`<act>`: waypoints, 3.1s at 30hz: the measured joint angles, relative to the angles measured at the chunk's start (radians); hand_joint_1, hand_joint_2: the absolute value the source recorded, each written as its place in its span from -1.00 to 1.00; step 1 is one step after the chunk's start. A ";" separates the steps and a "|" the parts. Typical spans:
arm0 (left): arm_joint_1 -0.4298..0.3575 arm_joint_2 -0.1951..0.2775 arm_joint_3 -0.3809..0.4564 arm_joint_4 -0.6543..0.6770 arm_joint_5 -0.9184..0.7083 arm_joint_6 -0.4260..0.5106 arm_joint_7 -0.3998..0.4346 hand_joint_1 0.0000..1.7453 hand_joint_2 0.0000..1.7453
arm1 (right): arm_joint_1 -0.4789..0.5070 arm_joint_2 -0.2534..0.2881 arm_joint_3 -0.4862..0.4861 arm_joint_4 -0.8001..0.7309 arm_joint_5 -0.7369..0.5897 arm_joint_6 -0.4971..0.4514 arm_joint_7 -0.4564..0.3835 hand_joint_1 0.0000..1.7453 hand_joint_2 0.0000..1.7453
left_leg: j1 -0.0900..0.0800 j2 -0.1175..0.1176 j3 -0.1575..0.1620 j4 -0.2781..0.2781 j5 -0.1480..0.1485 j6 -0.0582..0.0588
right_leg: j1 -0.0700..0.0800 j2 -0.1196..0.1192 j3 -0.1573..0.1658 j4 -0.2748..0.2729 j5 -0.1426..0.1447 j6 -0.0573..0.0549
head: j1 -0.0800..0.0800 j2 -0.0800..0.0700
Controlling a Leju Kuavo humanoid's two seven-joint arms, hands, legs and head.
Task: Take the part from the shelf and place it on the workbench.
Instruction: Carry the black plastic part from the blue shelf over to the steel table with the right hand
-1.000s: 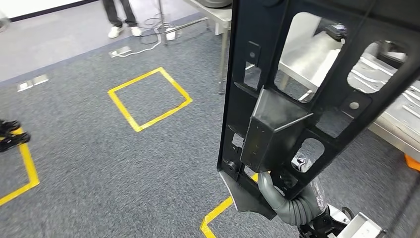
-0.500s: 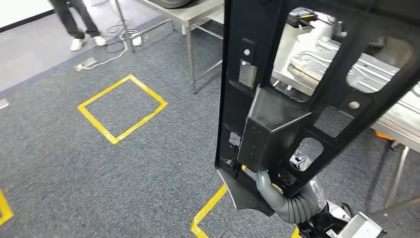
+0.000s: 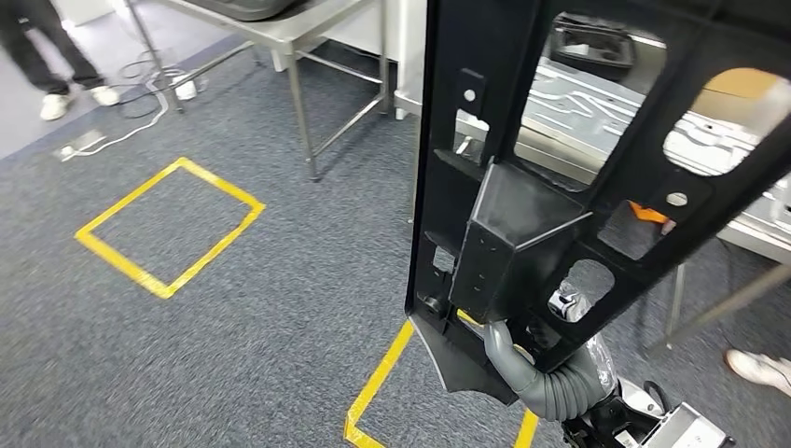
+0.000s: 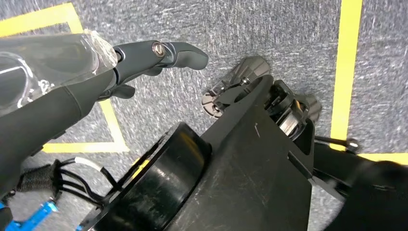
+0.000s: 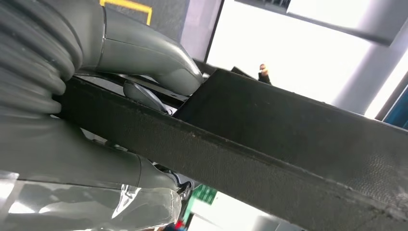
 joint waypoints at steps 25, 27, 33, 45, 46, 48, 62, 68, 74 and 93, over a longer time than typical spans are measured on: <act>-0.002 0.001 -0.002 0.000 -0.002 -0.001 -0.009 -1.00 1.00 | 0.010 0.005 -0.004 -0.005 0.004 -0.003 0.007 1.00 1.00 | -0.004 -0.060 0.002 -0.004 -0.005 -0.018 | 0.004 0.110 0.136 -0.276 0.126 -0.029 | -0.005 0.000; -0.004 0.000 -0.002 0.000 -0.001 -0.001 -0.007 -1.00 1.00 | 0.010 0.004 -0.007 -0.006 0.007 -0.003 0.009 1.00 1.00 | 0.000 -0.042 0.009 -0.015 0.003 -0.007 | 0.007 0.073 0.116 -0.233 0.096 -0.021 | -0.003 0.000; 0.001 0.000 -0.002 0.000 0.000 0.000 0.000 -1.00 1.00 | 0.013 0.004 -0.010 -0.005 0.019 -0.007 0.017 1.00 1.00 | 0.003 0.002 0.013 -0.018 0.003 -0.006 | -0.009 -0.004 0.020 -0.022 0.025 0.003 | 0.000 0.000; -0.007 0.000 -0.006 0.000 0.002 0.005 0.001 -1.00 1.00 | 0.012 0.005 -0.010 -0.005 0.033 -0.013 0.017 1.00 1.00 | 0.008 0.001 -0.097 0.229 -0.131 -0.060 | -0.006 -0.013 0.158 -0.280 0.107 -0.047 | -0.004 0.000; -0.010 0.000 -0.006 0.000 0.003 0.005 0.000 -1.00 1.00 | 0.012 0.006 -0.010 -0.005 0.033 -0.013 0.017 1.00 1.00 | 0.008 0.001 -0.126 0.287 -0.148 -0.060 | -0.004 -0.012 0.158 -0.280 0.107 -0.048 | -0.004 0.000; -0.012 0.000 -0.006 0.000 0.003 0.005 0.001 -1.00 1.00 | 0.012 0.006 -0.010 -0.005 0.033 -0.013 0.017 1.00 1.00 | 0.007 0.001 -0.131 0.288 -0.123 -0.055 | -0.001 -0.007 0.161 -0.280 0.107 -0.048 | -0.004 0.000; -0.004 0.000 -0.009 0.000 0.004 0.016 0.005 -1.00 1.00 | 0.013 0.007 -0.010 -0.005 0.032 -0.018 0.017 1.00 1.00 | -0.002 -0.001 0.007 -0.016 0.003 -0.001 | -0.006 -0.003 0.011 0.018 -0.020 0.005 | -0.002 0.000; -0.002 0.001 -0.009 0.000 0.005 0.017 0.006 -1.00 1.00 | 0.012 0.007 -0.010 -0.005 0.016 -0.020 0.016 1.00 1.00 | -0.006 0.004 0.034 -0.013 -0.027 -0.026 | -0.003 -0.041 0.142 -0.268 0.116 -0.008 | -0.003 0.000; -0.004 0.001 -0.010 0.000 0.006 0.017 0.004 -1.00 1.00 | 0.011 0.008 -0.011 -0.006 0.004 -0.022 0.013 1.00 1.00 | 0.002 0.010 -0.013 0.113 -0.099 -0.056 | -0.002 -0.001 0.163 -0.274 0.097 -0.053 | -0.007 0.000; -0.002 -0.001 -0.010 0.000 0.008 0.015 0.004 -1.00 1.00 | 0.013 0.010 -0.012 -0.006 0.022 -0.023 0.011 1.00 1.00 | -0.001 -0.035 0.008 -0.026 0.007 -0.004 | -0.008 -0.002 0.029 0.002 -0.031 0.001 | -0.004 0.000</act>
